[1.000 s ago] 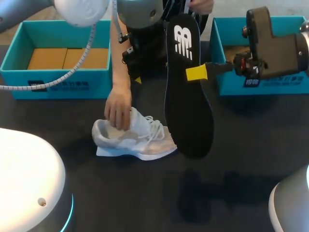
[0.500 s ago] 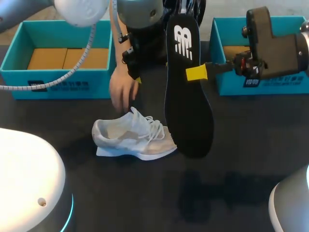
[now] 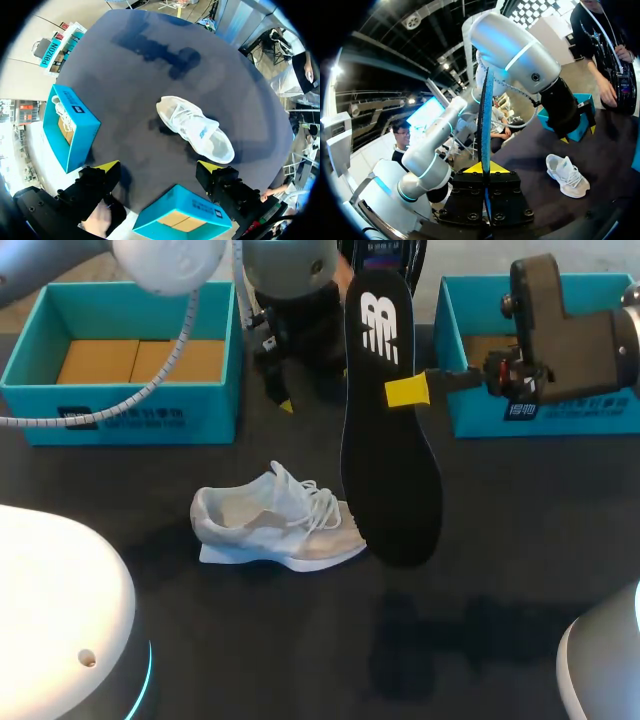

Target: Take the shoe out of the shoebox, open the shoe tongue, remove and reinsert the insole, then place the shoe into the shoebox

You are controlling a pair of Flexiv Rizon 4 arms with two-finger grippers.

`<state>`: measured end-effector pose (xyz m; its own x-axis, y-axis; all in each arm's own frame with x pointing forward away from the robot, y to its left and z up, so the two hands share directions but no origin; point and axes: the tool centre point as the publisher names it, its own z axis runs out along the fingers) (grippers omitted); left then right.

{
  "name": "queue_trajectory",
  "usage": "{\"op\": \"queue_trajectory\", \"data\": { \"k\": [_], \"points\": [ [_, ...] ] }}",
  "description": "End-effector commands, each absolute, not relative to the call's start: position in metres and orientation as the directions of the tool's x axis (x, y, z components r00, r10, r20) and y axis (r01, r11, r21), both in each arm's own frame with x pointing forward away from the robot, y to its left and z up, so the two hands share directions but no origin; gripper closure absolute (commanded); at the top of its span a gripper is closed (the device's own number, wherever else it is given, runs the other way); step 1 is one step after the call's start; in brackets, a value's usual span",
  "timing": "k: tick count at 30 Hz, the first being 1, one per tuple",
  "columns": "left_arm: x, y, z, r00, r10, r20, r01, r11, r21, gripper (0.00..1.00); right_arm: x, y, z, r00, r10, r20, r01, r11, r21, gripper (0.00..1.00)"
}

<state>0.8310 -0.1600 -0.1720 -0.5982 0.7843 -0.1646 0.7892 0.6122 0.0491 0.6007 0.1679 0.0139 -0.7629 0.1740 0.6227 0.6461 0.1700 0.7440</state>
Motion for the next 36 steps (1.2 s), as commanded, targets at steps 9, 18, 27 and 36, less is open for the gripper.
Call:
{"op": "queue_trajectory", "data": {
  "k": [9,18,27,36],
  "points": [
    [0.830,-0.158,-0.172,-0.597,0.785,-0.167,0.790,0.611,0.049,0.00,0.604,0.172,0.014,-0.762,0.173,0.624,0.647,0.174,0.742,1.00],
    [0.807,-0.128,-0.171,-0.785,0.568,-0.248,0.559,0.822,0.111,0.00,0.604,0.172,0.014,-0.762,0.173,0.624,0.647,0.174,0.742,1.00],
    [0.788,-0.099,-0.187,-0.858,0.421,-0.296,0.420,0.905,0.070,0.00,0.604,0.172,0.014,-0.762,0.173,0.624,0.647,0.174,0.742,1.00],
    [0.785,-0.078,-0.221,-0.896,0.327,-0.300,0.350,0.937,-0.023,0.00,0.604,0.172,0.014,-0.762,0.173,0.624,0.647,0.174,0.742,1.00]
  ]
}}
